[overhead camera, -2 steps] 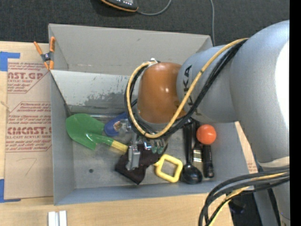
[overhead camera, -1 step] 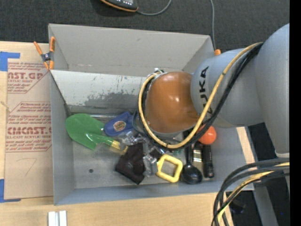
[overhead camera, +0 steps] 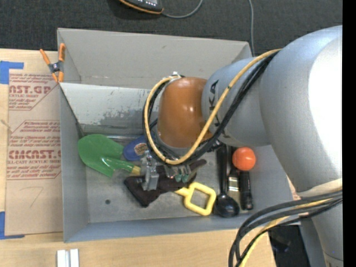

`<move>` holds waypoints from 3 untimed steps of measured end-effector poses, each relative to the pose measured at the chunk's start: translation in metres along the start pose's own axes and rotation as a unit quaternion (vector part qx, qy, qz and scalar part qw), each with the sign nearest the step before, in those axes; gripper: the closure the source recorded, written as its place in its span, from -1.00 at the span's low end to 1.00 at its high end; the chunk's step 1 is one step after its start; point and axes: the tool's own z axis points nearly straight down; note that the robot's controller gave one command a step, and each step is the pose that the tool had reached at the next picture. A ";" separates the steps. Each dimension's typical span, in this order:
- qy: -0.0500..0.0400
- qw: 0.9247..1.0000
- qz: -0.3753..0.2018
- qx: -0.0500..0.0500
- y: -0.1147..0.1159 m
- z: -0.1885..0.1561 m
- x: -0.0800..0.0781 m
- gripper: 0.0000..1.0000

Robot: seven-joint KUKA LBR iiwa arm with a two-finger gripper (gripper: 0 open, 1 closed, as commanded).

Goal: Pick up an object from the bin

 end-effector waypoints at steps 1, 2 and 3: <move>0.000 1.000 0.000 0.000 0.000 0.000 0.000 1.00; 0.000 1.000 0.000 0.000 -0.006 -0.003 0.004 1.00; -0.001 1.000 0.011 -0.001 -0.006 0.005 -0.005 1.00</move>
Offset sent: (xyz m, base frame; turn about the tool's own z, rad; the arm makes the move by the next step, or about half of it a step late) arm -0.0035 -0.0078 0.0033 0.0014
